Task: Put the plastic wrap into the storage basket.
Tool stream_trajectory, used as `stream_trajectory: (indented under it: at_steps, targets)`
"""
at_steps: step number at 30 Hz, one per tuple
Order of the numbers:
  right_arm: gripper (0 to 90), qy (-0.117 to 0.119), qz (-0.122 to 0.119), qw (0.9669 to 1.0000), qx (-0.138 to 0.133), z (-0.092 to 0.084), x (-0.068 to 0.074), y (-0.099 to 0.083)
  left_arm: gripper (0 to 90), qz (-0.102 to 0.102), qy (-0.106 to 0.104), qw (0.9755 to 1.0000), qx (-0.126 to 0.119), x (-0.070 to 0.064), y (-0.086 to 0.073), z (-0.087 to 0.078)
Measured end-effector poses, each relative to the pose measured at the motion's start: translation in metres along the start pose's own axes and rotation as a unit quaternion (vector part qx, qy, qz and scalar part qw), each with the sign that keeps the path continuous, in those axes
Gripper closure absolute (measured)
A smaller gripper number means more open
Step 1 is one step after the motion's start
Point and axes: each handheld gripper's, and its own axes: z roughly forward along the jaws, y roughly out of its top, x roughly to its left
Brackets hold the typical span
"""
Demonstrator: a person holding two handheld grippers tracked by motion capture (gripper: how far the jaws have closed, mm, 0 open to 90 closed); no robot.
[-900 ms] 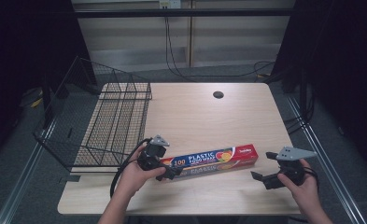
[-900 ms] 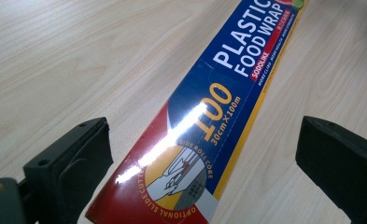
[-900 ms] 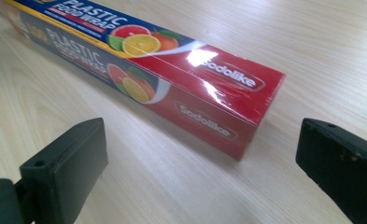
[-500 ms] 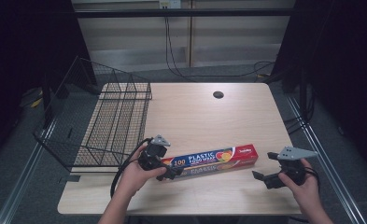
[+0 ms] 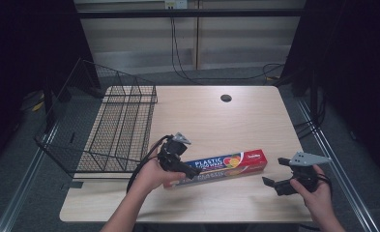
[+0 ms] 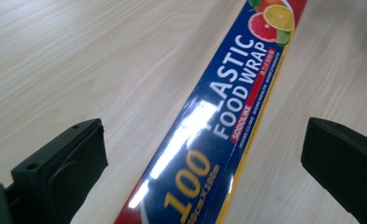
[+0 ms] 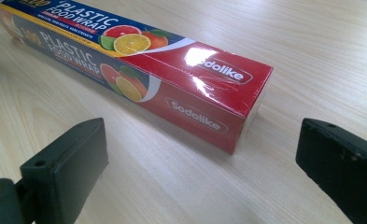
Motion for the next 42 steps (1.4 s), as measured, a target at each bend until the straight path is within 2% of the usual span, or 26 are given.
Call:
stream_trajectory:
  at_steps: [9,12,14,15,21,23,24,25,27,28,29,30,31,32,34,37,38,40,41,42]
  targets:
    - [2.1,0.002,0.005,1.0000,-0.005,-0.003,-0.001,0.000,4.5,0.031,-0.001,0.9987,0.040,-0.006,0.027,0.015]
    - [2.1,0.002,0.003,1.0000,-0.008,-0.003,-0.002,0.000,4.8,0.041,-0.018,0.9977,0.051,-0.005,0.037,0.023]
    - [2.0,0.003,0.004,1.0000,-0.008,-0.003,-0.002,0.000,4.8,0.039,-0.019,0.9976,0.054,-0.005,0.038,0.025]
    - [2.1,0.001,0.006,0.9999,-0.008,-0.003,-0.002,0.000,5.1,0.039,-0.027,0.9971,0.059,-0.004,0.040,0.028]
    - [2.1,0.003,0.004,1.0000,-0.007,-0.003,-0.003,0.000,5.2,0.051,-0.036,0.9955,0.071,-0.008,0.045,0.037]
    - [2.1,0.003,0.005,0.9999,-0.008,-0.003,-0.003,0.000,5.4,0.062,-0.041,0.9934,0.087,-0.008,0.046,0.040]
    - [2.0,0.004,0.004,0.9999,-0.008,-0.003,-0.003,0.000,5.6,0.050,-0.043,0.9946,0.080,-0.010,0.046,0.043]
    - [2.1,0.005,0.004,1.0000,-0.008,-0.003,-0.002,0.000,6.4,0.050,-0.043,0.9946,0.080,-0.010,0.046,0.043]
    - [2.1,0.004,0.004,1.0000,-0.008,-0.003,-0.002,0.000,7.0,0.061,-0.046,0.9926,0.094,-0.008,0.047,0.045]
    - [2.1,0.004,0.005,0.9999,-0.009,-0.003,-0.002,0.000,7.1,0.058,-0.047,0.9925,0.097,-0.009,0.046,0.047]
    - [2.1,0.005,0.005,0.9999,-0.009,-0.003,-0.002,0.000,7.6,0.072,-0.048,0.9907,0.104,-0.007,0.047,0.048]
    - [2.1,0.005,0.005,0.9999,-0.009,-0.003,-0.002,0.000,8.1,0.072,-0.048,0.9907,0.104,-0.007,0.047,0.048]
    - [2.1,0.004,0.004,0.9999,-0.008,-0.003,-0.003,0.000,8.1,0.063,-0.050,0.9914,0.103,-0.009,0.046,0.049]
    - [2.1,0.004,0.005,0.9999,-0.009,-0.003,-0.003,0.000,8.8,0.069,-0.046,0.9907,0.108,-0.009,0.047,0.051]
    - [2.1,0.004,0.005,0.9999,-0.009,-0.003,-0.003,0.000,9.7,0.064,-0.048,0.9915,0.103,-0.010,0.046,0.052]
    - [2.1,0.005,0.005,0.9999,-0.009,-0.003,-0.003,0.000,11.0,0.081,-0.051,0.9895,0.109,-0.010,0.047,0.056]
    - [2.1,0.003,0.005,0.9999,-0.009,-0.003,-0.002,0.000,11.2,0.076,-0.052,0.9897,0.110,-0.011,0.047,0.057]
    - [2.1,0.005,0.004,0.9999,-0.009,-0.003,-0.002,0.000,12.4,0.087,-0.059,0.9869,0.122,-0.010,0.047,0.059]
    - [2.1,0.005,0.005,0.9999,-0.008,-0.003,-0.002,0.000,12.8,0.087,-0.056,0.9869,0.124,-0.011,0.047,0.061]
    - [2.1,0.005,0.005,0.9999,-0.008,-0.003,-0.002,0.000,13.2,0.079,-0.055,0.9883,0.118,-0.013,0.046,0.064]
